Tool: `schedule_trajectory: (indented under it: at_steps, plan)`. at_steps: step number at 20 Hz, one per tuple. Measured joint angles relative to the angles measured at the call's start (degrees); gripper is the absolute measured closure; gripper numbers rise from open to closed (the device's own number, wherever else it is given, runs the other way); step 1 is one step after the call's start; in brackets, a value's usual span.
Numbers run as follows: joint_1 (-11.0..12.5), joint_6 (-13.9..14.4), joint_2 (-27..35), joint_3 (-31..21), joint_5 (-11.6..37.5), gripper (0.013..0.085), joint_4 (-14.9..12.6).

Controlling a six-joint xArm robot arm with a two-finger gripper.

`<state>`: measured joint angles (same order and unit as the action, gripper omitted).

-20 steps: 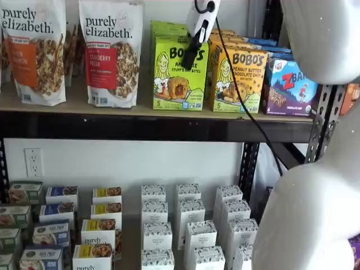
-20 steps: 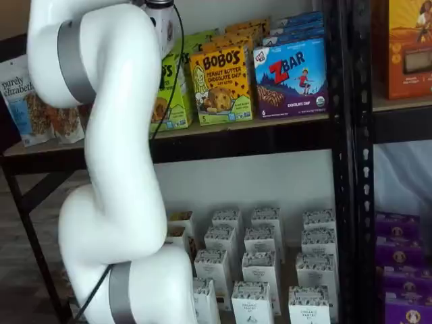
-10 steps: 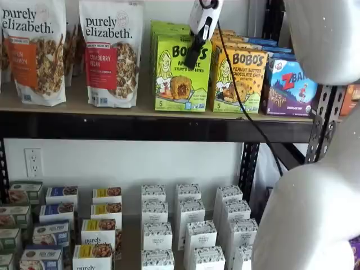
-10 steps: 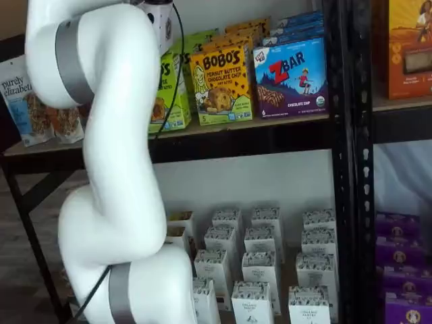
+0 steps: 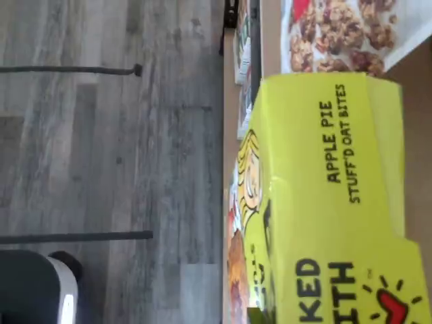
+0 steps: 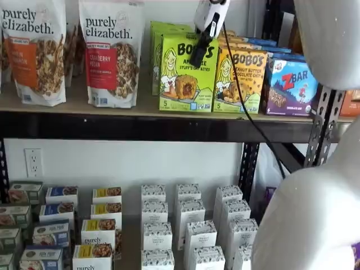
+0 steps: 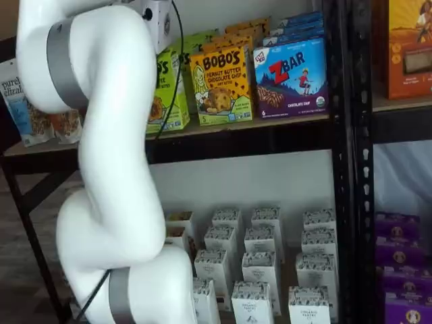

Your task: Pick the green box on the top shelf, the fourth from the left

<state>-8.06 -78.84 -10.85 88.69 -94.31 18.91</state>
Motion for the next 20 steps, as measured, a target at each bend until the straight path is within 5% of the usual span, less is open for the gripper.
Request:
schedule_trajectory:
  at_steps: [20]
  plan:
    - [2.17,-1.19,-9.29,-7.23,-4.81,0.0690,1.12]
